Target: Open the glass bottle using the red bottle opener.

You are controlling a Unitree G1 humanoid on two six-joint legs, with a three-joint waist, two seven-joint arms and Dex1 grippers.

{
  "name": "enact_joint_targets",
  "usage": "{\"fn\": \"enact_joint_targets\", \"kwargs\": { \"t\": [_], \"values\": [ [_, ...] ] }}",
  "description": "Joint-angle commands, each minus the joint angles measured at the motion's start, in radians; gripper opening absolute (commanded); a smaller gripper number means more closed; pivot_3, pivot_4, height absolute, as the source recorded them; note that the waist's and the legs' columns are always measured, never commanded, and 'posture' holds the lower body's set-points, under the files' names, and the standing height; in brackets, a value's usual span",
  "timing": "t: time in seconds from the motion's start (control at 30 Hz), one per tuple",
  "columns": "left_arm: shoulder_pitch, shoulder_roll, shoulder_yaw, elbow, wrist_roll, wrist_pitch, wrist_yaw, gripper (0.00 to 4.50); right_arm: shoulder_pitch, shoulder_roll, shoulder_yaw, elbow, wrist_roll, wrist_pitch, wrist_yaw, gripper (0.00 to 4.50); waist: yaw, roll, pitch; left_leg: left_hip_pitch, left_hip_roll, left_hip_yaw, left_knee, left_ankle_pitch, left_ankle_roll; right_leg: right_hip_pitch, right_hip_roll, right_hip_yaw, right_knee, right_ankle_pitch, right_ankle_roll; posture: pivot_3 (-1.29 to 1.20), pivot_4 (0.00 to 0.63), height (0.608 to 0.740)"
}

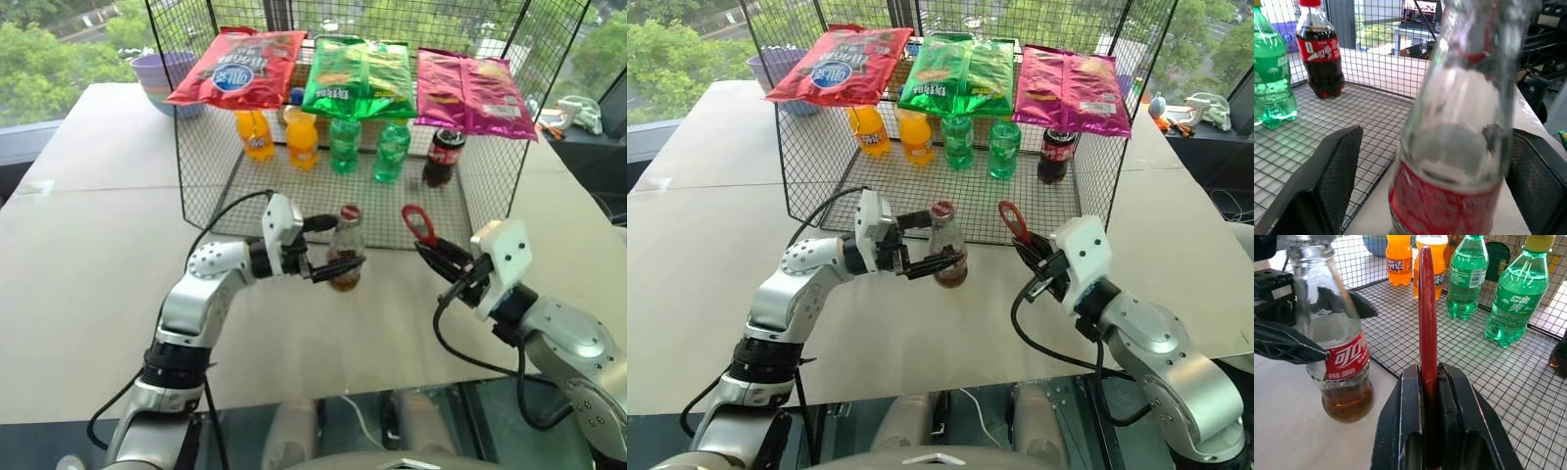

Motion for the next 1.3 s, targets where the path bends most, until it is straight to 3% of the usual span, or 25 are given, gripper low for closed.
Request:
{"fn": "enact_joint_targets", "kwargs": {
  "t": [0.03,0.67,0.77,0.87,1.2,1.3],
  "values": [
    [-0.019,0.012,0.019,-0.045,-0.036,0.0,-0.013,4.41,-0.015,0.002,-0.01,-0.023,0.005,-0.007,0.004,0.0,0.0,0.0,0.0,0.0,0.0,0.0,0.0,0.0,0.0,0.0,0.0,0.0,0.0,0.0,0.0,0.0,0.15,0.74],
    [-0.055,0.004,-0.016,-0.031,-0.073,0.053,-0.047,4.41,-0.046,-0.016,-0.002,-0.036,-0.022,-0.012,0.01,0.0,0.0,0.0,0.0,0.0,0.0,0.0,0.0,0.0,0.0,0.0,0.0,0.0,0.0,0.0,0.0,0.0,0.15,0.74],
    [-0.055,0.005,-0.017,-0.022,-0.07,0.05,-0.057,3.78,-0.063,-0.023,0.015,-0.034,-0.043,-0.03,0.024,0.0,0.0,0.0,0.0,0.001,0.0,0.0,0.0,0.0,0.0,0.0,0.0,0.0,0.0,0.0,0.0,0.0,0.15,0.74],
    [-0.056,0.006,-0.017,-0.017,-0.07,0.051,-0.066,2.26,-0.106,-0.041,0.066,-0.006,-0.108,-0.078,0.053,0.0,-0.001,0.0,0.0,0.001,0.0,0.001,0.0,0.0,0.0,0.001,0.0,0.0,0.0,0.0,0.0,0.0,0.15,0.74],
    [-0.051,0.012,-0.022,-0.005,-0.058,0.039,-0.083,2.22,-0.263,-0.027,0.259,0.217,-0.414,-0.357,0.098,0.0,0.0,0.0,0.0,0.003,0.0,0.004,0.0,0.0,0.0,0.002,0.0,0.001,0.0,0.0,0.0,0.0,0.15,0.74],
    [-0.056,0.014,-0.018,0.005,-0.055,0.037,-0.082,2.22,-0.246,-0.057,0.322,0.324,-0.601,-0.562,0.073,0.0,-0.002,0.0,0.0,0.003,0.0,0.006,0.0,0.0,0.0,0.002,0.0,0.001,0.0,0.0,0.0,0.0,0.15,0.74]
  ]
}}
